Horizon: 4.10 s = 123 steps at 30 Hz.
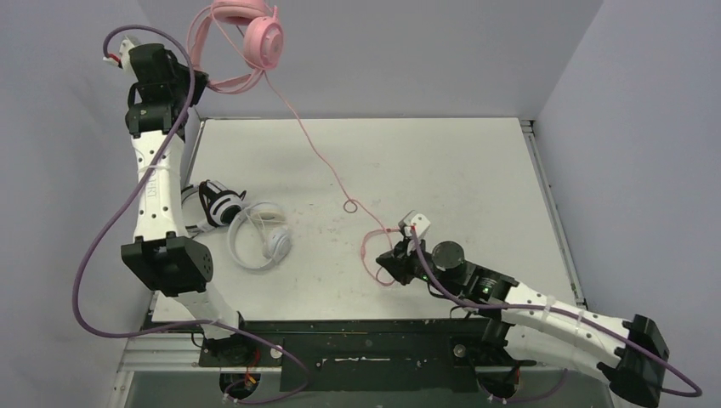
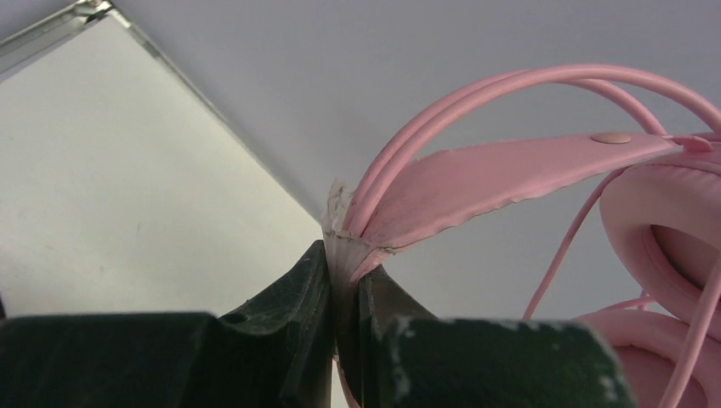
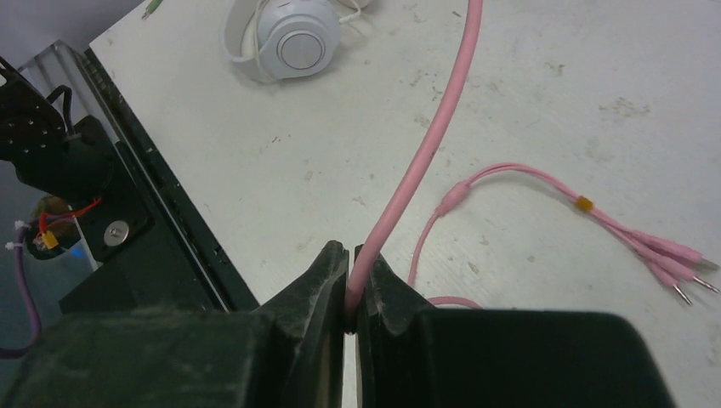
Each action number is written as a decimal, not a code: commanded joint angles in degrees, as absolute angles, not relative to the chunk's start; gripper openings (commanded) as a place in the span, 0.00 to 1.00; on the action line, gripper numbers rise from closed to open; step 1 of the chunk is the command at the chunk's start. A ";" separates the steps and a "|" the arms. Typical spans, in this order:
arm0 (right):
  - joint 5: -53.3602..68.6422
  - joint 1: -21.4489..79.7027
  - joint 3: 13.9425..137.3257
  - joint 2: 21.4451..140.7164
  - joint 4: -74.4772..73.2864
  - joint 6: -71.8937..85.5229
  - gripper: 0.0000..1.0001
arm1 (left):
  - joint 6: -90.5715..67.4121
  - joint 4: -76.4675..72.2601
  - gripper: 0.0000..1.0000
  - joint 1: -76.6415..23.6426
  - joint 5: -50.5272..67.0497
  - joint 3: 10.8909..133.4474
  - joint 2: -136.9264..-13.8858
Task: Wrap the headphones
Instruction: Place the headphones at the center of the board.
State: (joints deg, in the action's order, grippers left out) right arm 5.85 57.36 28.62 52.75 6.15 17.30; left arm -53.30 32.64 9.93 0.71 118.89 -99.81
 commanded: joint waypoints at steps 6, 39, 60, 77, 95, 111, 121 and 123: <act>-4.49 57.40 36.57 35.28 -15.26 19.37 0.00 | -59.10 38.55 0.00 2.43 -26.82 119.30 -97.22; -24.15 57.60 100.42 54.80 -40.18 -4.52 0.00 | -5.11 0.99 0.00 -21.14 -34.57 67.76 -81.97; -28.29 57.23 123.68 78.65 -30.07 -17.84 0.00 | 0.30 15.05 0.00 -26.25 -22.33 65.90 -83.84; -16.56 31.38 128.65 92.95 -21.08 -12.58 0.00 | 0.30 19.69 0.00 -29.17 -10.95 57.14 -73.57; 5.34 9.22 114.51 96.67 -16.68 5.26 0.00 | -8.60 28.81 0.00 -27.08 18.39 59.16 -56.77; 19.22 6.03 84.55 91.61 1.91 14.68 0.00 | -33.44 21.60 0.00 -15.69 38.49 74.22 -59.72; 20.29 16.78 57.48 81.22 22.48 16.59 0.00 | -52.43 16.81 0.00 -5.52 39.21 77.89 -64.78; 20.10 20.23 51.84 79.36 26.40 17.22 0.00 | -55.58 15.75 0.00 -2.89 39.08 77.64 -65.65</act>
State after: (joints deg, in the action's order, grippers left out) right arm 19.81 14.15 58.81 84.23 12.88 16.16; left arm -42.44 23.75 -7.35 35.81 74.11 -64.49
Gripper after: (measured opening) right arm 0.062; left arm 0.098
